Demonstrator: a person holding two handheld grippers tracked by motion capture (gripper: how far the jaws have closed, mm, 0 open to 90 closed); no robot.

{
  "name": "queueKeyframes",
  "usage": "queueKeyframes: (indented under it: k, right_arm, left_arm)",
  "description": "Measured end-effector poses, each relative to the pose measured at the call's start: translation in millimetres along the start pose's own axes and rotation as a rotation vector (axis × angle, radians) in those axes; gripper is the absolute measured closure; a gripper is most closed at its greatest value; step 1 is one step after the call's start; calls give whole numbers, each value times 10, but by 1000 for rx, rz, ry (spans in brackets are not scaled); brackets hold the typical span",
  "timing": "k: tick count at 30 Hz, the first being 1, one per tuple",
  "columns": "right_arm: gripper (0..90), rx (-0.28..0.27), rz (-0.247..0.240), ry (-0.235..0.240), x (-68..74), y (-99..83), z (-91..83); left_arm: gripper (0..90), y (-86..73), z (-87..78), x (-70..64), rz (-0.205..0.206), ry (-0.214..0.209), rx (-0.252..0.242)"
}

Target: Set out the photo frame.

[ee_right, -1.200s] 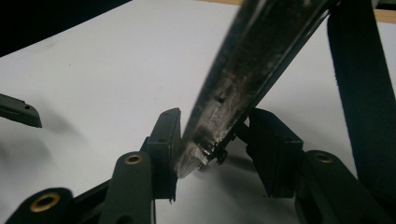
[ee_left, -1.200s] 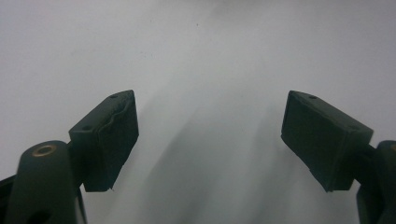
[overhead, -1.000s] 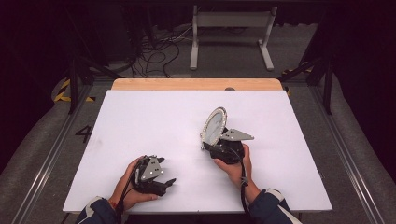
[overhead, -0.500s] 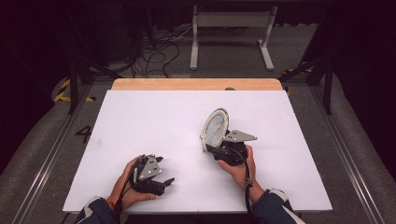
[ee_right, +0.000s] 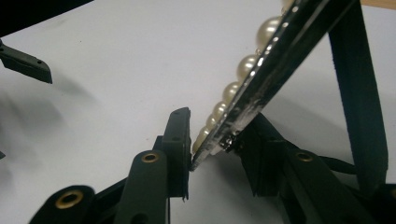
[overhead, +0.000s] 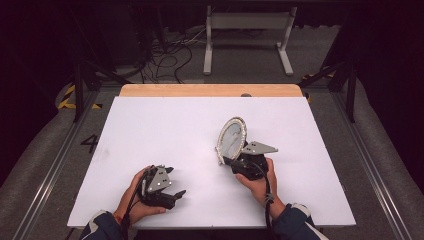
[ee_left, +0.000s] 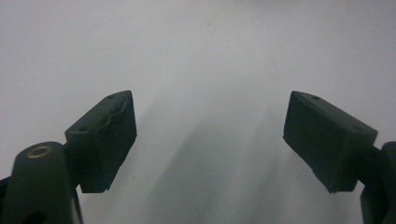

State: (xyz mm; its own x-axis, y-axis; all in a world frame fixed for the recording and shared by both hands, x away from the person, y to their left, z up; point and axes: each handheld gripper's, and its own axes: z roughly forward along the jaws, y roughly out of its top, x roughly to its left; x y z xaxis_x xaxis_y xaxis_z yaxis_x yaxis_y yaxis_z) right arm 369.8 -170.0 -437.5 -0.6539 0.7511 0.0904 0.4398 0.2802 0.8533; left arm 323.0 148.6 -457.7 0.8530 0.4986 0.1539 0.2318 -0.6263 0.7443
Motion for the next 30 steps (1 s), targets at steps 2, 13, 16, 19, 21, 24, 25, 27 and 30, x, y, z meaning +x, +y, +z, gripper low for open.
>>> queueKeyframes:
  k: [2,13,16,19,21,24,25,27,30]
  right_arm:
    - [656,2,-4,0,3,-5,-14]
    - [545,-65,51,-83,115,3,46]
    - [518,-69,64,-92,137,19,98]
    - [542,-73,73,-118,133,22,176]
    - [594,-76,100,-112,102,14,206]
    - [635,-78,112,-99,62,10,207]
    - [636,-75,111,-88,46,11,201]
    - [640,-67,106,-83,39,11,189]
    - [648,-61,107,-67,24,6,172]
  left_arm:
    - [177,1,3,-3,3,-3,-1]
    - [176,19,29,-43,22,-13,10]
    - [177,20,33,-51,25,-15,9]
    - [177,14,37,-50,22,-17,7]
    - [177,10,39,-46,21,-18,7]
    - [177,8,45,-45,23,-19,12]
    - [177,9,46,-47,21,-18,13]
    - [177,11,49,-45,25,-21,12]
    - [177,10,50,-45,19,-19,14]
